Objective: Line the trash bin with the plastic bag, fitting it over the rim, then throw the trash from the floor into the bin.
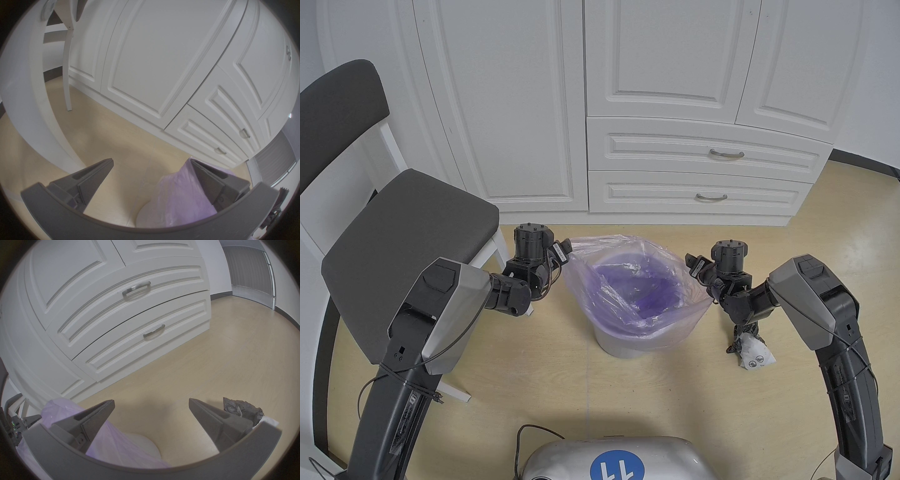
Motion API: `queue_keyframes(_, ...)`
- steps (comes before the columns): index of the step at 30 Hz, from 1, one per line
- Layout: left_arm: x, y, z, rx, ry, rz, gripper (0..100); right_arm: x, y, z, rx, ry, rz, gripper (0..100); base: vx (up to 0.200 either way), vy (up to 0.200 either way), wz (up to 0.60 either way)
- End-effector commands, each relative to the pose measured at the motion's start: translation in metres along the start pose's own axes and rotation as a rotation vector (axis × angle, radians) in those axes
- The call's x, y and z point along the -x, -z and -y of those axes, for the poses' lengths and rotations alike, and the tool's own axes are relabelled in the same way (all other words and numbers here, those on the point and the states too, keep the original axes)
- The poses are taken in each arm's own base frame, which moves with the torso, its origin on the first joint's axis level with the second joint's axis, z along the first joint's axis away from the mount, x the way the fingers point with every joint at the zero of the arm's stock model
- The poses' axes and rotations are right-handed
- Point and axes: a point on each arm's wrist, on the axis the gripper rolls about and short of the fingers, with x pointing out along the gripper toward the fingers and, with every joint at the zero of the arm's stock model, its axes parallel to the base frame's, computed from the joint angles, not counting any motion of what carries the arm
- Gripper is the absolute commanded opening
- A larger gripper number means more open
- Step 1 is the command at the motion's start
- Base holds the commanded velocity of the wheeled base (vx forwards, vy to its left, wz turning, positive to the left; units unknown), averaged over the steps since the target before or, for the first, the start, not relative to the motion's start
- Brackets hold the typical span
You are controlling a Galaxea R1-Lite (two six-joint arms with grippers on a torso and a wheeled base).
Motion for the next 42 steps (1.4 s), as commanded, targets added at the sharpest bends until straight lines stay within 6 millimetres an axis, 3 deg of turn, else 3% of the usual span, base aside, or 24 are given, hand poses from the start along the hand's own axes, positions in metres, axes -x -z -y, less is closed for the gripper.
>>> queue_keyframes(1,-0.003,0.000,-0.001,0.043,0.034,0.057,100,-0.004,0.006,0.003,-0.013,-0.020,0.049,100,0.000,0.000,0.00)
queue_keyframes(5,-0.003,-0.004,0.002,0.061,0.061,0.107,100,-0.003,0.002,0.001,-0.020,-0.042,0.086,100,0.000,0.000,0.00)
queue_keyframes(9,-0.003,-0.004,0.003,0.071,0.075,0.137,100,0.007,-0.019,-0.008,-0.032,-0.060,0.117,100,0.000,0.000,0.00)
queue_keyframes(12,-0.002,-0.010,0.006,0.086,0.108,0.184,100,0.026,-0.042,-0.015,-0.033,-0.076,0.122,100,0.000,0.000,0.00)
queue_keyframes(16,0.000,-0.016,0.010,0.099,0.136,0.226,100,0.047,-0.057,-0.024,-0.025,-0.132,0.101,100,0.000,0.000,0.00)
queue_keyframes(22,0.000,-0.012,0.012,0.098,0.139,0.228,100,0.091,-0.059,-0.020,0.115,-0.221,-0.149,100,0.000,0.000,0.00)
queue_keyframes(24,-0.001,-0.010,0.011,0.094,0.135,0.222,100,0.097,-0.053,-0.015,0.160,-0.200,-0.249,100,0.000,0.000,0.00)
queue_keyframes(28,-0.002,-0.006,0.009,0.087,0.128,0.214,100,0.094,-0.044,-0.011,0.198,-0.162,-0.329,100,0.000,0.000,0.00)
queue_keyframes(30,-0.003,-0.003,0.006,0.078,0.123,0.205,100,0.082,-0.034,-0.004,0.200,-0.142,-0.342,100,0.000,0.000,0.00)
queue_keyframes(42,-0.007,0.005,-0.001,0.021,0.110,0.202,100,0.058,-0.021,0.017,0.192,-0.095,-0.350,100,0.000,0.000,0.00)
